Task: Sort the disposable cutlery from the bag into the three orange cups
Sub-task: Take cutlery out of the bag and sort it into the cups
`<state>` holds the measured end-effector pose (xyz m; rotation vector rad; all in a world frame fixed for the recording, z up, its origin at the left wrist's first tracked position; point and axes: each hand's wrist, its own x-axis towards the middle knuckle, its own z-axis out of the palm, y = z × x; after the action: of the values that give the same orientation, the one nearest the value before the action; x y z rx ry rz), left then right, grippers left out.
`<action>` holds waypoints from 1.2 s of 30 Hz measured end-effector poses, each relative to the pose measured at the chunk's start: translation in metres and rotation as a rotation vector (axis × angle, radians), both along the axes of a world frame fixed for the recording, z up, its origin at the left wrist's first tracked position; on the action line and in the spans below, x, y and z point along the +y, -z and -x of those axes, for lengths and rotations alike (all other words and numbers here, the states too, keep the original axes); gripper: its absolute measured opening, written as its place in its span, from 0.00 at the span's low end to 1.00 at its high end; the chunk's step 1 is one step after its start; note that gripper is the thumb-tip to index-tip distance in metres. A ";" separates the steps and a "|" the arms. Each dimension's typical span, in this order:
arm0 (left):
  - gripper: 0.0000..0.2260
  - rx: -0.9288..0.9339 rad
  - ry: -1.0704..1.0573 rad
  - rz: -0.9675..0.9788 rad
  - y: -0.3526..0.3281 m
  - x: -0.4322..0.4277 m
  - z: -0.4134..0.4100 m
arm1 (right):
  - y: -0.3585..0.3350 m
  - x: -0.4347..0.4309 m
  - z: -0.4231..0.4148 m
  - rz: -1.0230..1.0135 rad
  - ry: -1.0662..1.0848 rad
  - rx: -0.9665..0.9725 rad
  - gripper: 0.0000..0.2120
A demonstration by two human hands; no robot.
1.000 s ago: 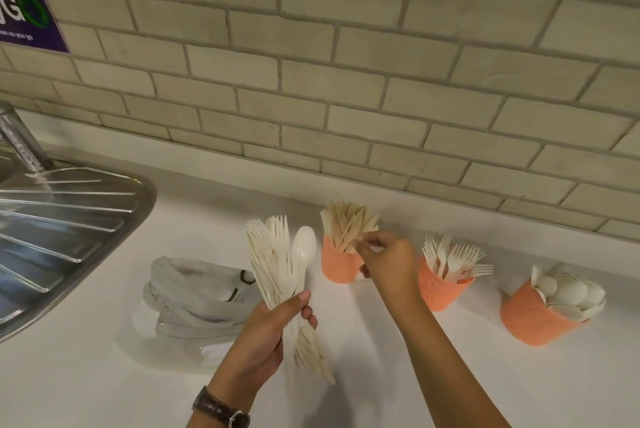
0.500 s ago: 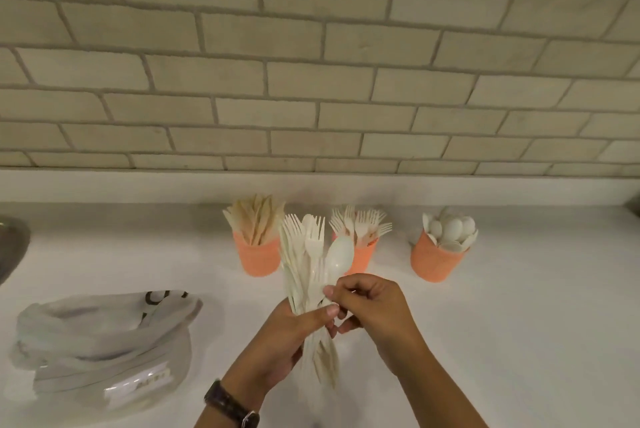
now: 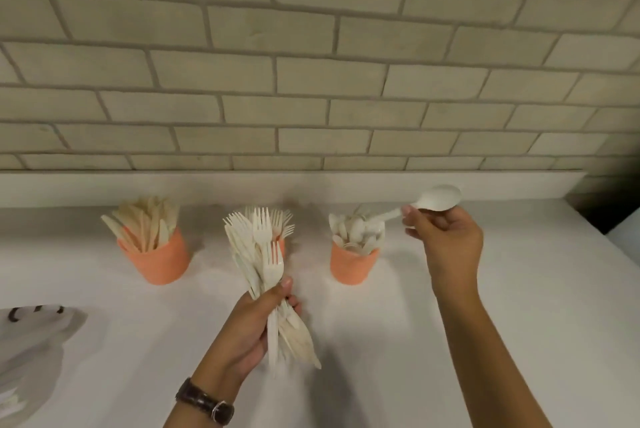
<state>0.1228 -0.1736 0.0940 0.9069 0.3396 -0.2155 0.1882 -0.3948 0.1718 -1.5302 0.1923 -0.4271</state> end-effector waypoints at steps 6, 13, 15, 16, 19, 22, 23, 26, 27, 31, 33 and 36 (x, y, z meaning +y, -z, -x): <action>0.13 -0.033 -0.091 0.039 0.007 -0.029 -0.003 | 0.011 -0.057 -0.074 -0.020 -0.062 0.059 0.04; 0.05 -0.016 -0.204 0.025 0.011 -0.040 0.002 | 0.068 -0.050 -0.038 0.014 -0.157 0.088 0.04; 0.02 -0.009 -0.200 0.017 0.012 -0.042 0.002 | 0.079 -0.038 -0.029 -0.028 -0.157 0.065 0.04; 0.05 -0.007 -0.187 0.014 0.011 -0.042 0.002 | 0.081 -0.032 -0.027 -0.044 -0.157 0.043 0.04; 0.21 0.001 -0.153 0.004 0.012 -0.044 0.002 | 0.082 -0.022 -0.022 -0.059 -0.145 -0.026 0.05; 0.22 0.006 -0.135 0.007 0.015 -0.046 0.001 | 0.082 -0.021 -0.018 -0.087 -0.098 -0.068 0.07; 0.21 0.008 -0.128 0.009 0.015 -0.046 0.001 | 0.083 -0.022 -0.018 -0.117 -0.081 -0.076 0.07; 0.23 0.013 -0.114 0.006 0.015 -0.045 -0.001 | 0.090 -0.020 -0.019 -0.117 -0.097 -0.064 0.05; 0.21 0.013 -0.104 0.003 0.015 -0.045 -0.001 | 0.094 -0.019 -0.019 -0.051 -0.119 -0.047 0.04; 0.16 0.013 -0.038 -0.008 0.011 -0.048 -0.003 | 0.116 -0.012 -0.031 0.439 -0.150 0.141 0.05; 0.14 0.013 0.010 -0.016 0.009 -0.049 -0.003 | 0.117 -0.008 -0.037 0.548 -0.165 0.205 0.08; 0.06 0.015 0.080 0.019 0.000 -0.050 -0.002 | 0.105 -0.007 -0.035 0.481 -0.188 0.235 0.08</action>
<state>0.1246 -0.2237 0.0937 0.9013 0.3153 -0.2992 0.2229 -0.4015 0.0666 -2.0532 0.1313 -0.1445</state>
